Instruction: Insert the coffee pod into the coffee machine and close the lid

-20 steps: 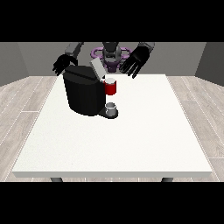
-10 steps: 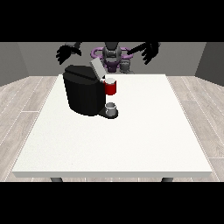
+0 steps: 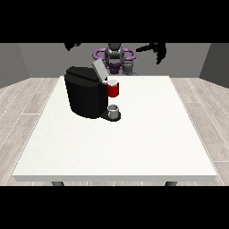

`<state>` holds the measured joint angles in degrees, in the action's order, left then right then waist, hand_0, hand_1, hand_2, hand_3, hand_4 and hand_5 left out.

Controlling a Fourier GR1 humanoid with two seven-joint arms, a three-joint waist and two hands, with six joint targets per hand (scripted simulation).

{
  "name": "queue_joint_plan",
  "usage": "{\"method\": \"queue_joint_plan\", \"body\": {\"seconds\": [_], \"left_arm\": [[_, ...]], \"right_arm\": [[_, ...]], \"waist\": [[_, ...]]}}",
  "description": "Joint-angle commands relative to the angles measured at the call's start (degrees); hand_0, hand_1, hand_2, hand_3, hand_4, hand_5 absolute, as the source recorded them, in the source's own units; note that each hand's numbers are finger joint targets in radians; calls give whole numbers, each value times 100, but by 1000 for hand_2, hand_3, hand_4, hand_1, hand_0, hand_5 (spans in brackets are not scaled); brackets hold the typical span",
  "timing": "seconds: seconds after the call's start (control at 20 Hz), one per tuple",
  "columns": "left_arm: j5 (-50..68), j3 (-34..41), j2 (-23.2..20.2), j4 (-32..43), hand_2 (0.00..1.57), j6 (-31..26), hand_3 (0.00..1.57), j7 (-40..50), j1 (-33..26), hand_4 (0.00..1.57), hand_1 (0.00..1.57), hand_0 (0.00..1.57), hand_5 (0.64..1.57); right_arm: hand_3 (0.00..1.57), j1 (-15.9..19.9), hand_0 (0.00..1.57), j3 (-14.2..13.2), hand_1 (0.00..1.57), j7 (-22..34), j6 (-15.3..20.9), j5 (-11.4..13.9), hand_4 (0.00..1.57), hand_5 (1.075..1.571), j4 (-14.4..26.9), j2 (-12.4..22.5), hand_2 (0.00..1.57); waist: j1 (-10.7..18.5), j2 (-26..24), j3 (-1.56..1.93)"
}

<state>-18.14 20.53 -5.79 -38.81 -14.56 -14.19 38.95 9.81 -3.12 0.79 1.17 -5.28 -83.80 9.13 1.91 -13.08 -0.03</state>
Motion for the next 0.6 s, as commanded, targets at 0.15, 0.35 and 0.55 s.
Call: {"method": "queue_joint_plan", "body": {"seconds": [0.15,0.35,0.55], "left_arm": [[488,-2,250,-530,0,-261,0,-22,-527,0,0,0,1571],[832,-112,334,-824,0,-282,0,101,-895,140,0,0,1571],[1084,-331,464,-1651,0,-330,0,674,-930,0,0,0,1571]], "right_arm": [[0,430,0,204,0,172,-104,261,0,1571,-35,111,0],[0,593,0,171,0,189,-237,313,215,1571,168,223,0],[0,748,0,118,0,153,-394,266,123,1571,486,190,0]], "waist": [[372,214,3],[561,251,3],[724,237,5]]}}
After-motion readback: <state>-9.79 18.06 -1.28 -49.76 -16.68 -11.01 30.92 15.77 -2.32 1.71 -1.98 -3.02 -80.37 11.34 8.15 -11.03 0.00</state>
